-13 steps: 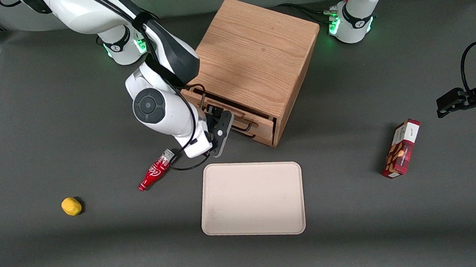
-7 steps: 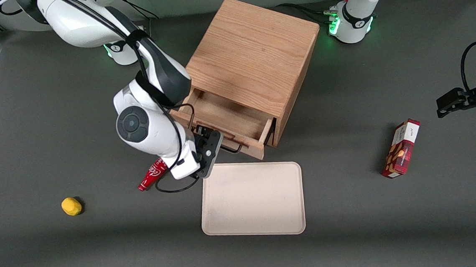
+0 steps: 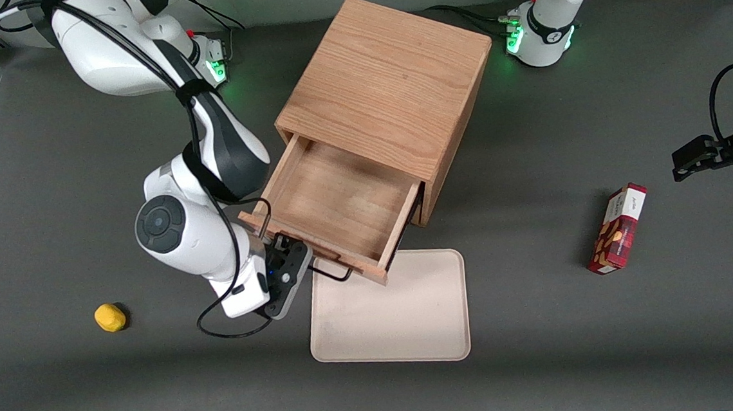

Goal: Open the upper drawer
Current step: 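Pull the upper drawer outward by its handle with the right gripper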

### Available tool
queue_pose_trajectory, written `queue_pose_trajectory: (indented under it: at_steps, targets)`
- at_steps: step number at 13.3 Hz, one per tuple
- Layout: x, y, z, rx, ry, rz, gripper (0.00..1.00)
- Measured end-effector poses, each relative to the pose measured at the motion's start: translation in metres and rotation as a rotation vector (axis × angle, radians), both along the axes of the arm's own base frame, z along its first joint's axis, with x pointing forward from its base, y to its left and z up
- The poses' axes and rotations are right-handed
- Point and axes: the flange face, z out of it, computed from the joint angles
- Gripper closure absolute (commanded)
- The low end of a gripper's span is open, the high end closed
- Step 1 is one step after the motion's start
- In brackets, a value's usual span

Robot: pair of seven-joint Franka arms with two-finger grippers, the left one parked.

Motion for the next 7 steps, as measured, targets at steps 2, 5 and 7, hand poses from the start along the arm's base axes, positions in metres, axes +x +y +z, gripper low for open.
queue_pose_trajectory:
  at_steps: [2,5,7]
  targets:
    - [0.012,-0.015,-0.003,0.007,-0.028,-0.027,0.0]
    - [0.024,-0.036,0.006,0.018,-0.063,-0.06,0.0]
    - [0.028,-0.042,0.013,0.024,-0.077,-0.07,0.0]
